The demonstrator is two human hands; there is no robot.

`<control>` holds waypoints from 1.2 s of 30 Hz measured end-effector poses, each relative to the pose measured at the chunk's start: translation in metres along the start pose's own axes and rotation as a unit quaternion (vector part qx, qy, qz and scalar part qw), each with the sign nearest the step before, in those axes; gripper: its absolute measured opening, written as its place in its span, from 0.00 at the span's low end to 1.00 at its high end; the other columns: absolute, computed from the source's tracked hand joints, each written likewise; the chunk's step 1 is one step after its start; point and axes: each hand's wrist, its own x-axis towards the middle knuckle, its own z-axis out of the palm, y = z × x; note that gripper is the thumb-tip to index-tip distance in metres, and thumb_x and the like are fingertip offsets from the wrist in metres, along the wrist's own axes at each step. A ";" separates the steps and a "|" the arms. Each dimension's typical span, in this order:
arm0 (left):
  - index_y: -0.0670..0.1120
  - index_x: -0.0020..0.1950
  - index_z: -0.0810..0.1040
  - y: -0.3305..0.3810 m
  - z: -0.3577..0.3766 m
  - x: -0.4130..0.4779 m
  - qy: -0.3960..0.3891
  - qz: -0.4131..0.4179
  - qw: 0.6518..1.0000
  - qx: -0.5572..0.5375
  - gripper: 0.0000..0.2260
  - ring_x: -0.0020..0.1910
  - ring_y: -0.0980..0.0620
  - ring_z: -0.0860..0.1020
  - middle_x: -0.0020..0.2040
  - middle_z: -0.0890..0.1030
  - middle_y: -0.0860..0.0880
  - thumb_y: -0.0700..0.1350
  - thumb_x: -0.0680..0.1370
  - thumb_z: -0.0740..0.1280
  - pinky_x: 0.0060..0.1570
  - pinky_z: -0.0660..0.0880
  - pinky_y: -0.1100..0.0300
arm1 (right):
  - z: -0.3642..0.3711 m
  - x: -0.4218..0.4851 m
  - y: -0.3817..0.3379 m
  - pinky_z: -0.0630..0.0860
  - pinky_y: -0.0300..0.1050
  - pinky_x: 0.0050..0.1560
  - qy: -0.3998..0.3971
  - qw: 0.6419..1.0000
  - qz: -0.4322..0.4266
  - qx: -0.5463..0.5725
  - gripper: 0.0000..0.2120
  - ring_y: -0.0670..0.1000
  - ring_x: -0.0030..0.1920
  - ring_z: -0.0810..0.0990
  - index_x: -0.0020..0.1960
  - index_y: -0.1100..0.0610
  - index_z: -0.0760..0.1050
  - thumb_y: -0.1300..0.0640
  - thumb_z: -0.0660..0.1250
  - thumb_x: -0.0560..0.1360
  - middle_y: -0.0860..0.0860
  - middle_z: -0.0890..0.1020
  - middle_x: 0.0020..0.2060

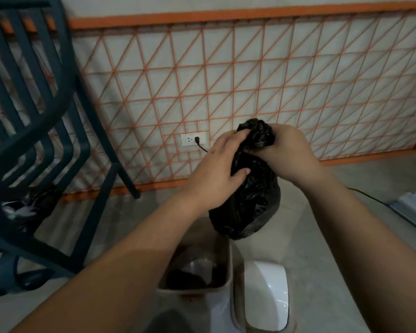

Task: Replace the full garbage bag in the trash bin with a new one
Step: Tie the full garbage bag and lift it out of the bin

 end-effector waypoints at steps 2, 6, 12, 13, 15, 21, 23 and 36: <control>0.46 0.75 0.60 0.003 0.028 0.006 -0.027 -0.013 1.000 0.002 0.31 0.71 0.47 0.64 0.72 0.65 0.45 0.44 0.74 0.68 0.72 0.59 0.57 | -0.002 -0.005 0.028 0.75 0.45 0.42 0.013 0.999 0.034 -0.010 0.09 0.51 0.45 0.83 0.46 0.52 0.82 0.50 0.73 0.68 0.51 0.85 0.41; 0.51 0.74 0.62 0.004 0.091 0.009 -0.075 -0.038 0.996 0.039 0.29 0.69 0.42 0.63 0.71 0.63 0.45 0.49 0.75 0.67 0.69 0.53 0.59 | -0.001 -0.019 0.094 0.69 0.42 0.38 0.034 0.994 0.101 -0.013 0.06 0.55 0.46 0.83 0.45 0.55 0.82 0.55 0.72 0.70 0.56 0.86 0.42; 0.53 0.74 0.61 -0.003 0.161 0.010 -0.149 -0.061 0.987 0.018 0.28 0.71 0.43 0.60 0.72 0.61 0.46 0.50 0.76 0.65 0.71 0.56 0.53 | 0.004 -0.039 0.166 0.78 0.52 0.43 0.036 0.985 0.167 0.001 0.08 0.57 0.43 0.83 0.46 0.59 0.82 0.55 0.70 0.71 0.57 0.85 0.40; 0.53 0.75 0.60 -0.005 0.172 0.010 -0.169 -0.070 0.983 0.009 0.27 0.72 0.43 0.59 0.73 0.60 0.47 0.49 0.77 0.65 0.72 0.56 0.53 | 0.004 -0.042 0.178 0.78 0.52 0.44 0.031 0.984 0.177 0.003 0.08 0.57 0.44 0.83 0.47 0.60 0.82 0.56 0.70 0.71 0.57 0.85 0.41; 0.54 0.76 0.58 -0.009 0.196 0.008 -0.209 -0.091 0.974 -0.003 0.28 0.73 0.42 0.57 0.74 0.58 0.47 0.48 0.77 0.64 0.73 0.56 0.51 | 0.007 -0.047 0.202 0.78 0.50 0.45 0.018 0.980 0.196 -0.007 0.09 0.58 0.46 0.83 0.49 0.61 0.81 0.58 0.69 0.71 0.58 0.85 0.43; 0.55 0.76 0.53 -0.020 0.258 0.001 -0.285 -0.133 0.948 0.058 0.30 0.69 0.41 0.60 0.69 0.62 0.46 0.49 0.77 0.62 0.68 0.62 0.49 | 0.023 -0.066 0.263 0.77 0.50 0.48 -0.007 0.977 0.214 -0.016 0.13 0.57 0.48 0.81 0.58 0.57 0.78 0.62 0.63 0.75 0.56 0.84 0.50; 0.55 0.77 0.51 -0.023 0.271 -0.004 -0.307 -0.139 0.939 0.062 0.31 0.68 0.40 0.61 0.70 0.62 0.46 0.49 0.77 0.62 0.68 0.61 0.49 | 0.030 -0.073 0.277 0.77 0.53 0.50 -0.004 0.978 0.208 -0.012 0.13 0.57 0.49 0.81 0.58 0.58 0.78 0.63 0.62 0.76 0.56 0.84 0.50; 0.54 0.78 0.44 -0.048 0.303 -0.090 -0.374 -0.288 0.881 -0.002 0.34 0.75 0.42 0.57 0.78 0.52 0.48 0.50 0.78 0.62 0.72 0.57 0.50 | 0.059 -0.139 0.313 0.62 0.52 0.74 0.006 0.956 0.293 0.023 0.41 0.57 0.74 0.60 0.78 0.53 0.51 0.57 0.71 0.72 0.56 0.54 0.75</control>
